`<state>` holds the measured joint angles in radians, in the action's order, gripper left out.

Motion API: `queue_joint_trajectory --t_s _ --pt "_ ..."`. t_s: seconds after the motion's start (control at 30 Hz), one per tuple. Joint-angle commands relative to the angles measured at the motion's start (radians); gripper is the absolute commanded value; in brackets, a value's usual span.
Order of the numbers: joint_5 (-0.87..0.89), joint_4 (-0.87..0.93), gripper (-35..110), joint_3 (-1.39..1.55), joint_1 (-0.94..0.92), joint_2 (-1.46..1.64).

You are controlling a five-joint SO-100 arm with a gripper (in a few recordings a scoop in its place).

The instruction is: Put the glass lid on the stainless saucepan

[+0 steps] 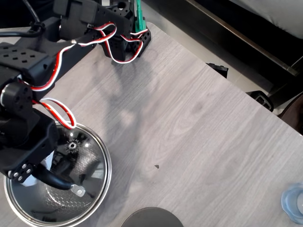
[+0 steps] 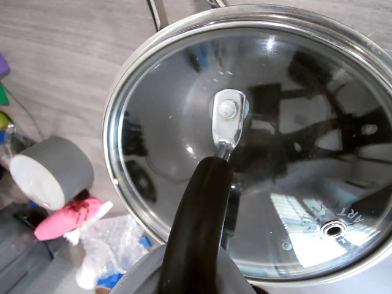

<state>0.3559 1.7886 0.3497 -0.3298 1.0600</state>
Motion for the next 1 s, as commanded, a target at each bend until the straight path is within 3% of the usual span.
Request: queue_joint_trajectory --t_s 0.0,0.1,0.5,0.97 --pt "-0.003 -0.002 11 -0.063 -0.005 0.021" --pt "-0.003 -0.002 32 -0.063 -0.005 0.034" --pt "-0.034 0.009 33 -0.037 -0.002 0.224" --pt "-0.064 -0.002 33 0.595 0.017 0.793"
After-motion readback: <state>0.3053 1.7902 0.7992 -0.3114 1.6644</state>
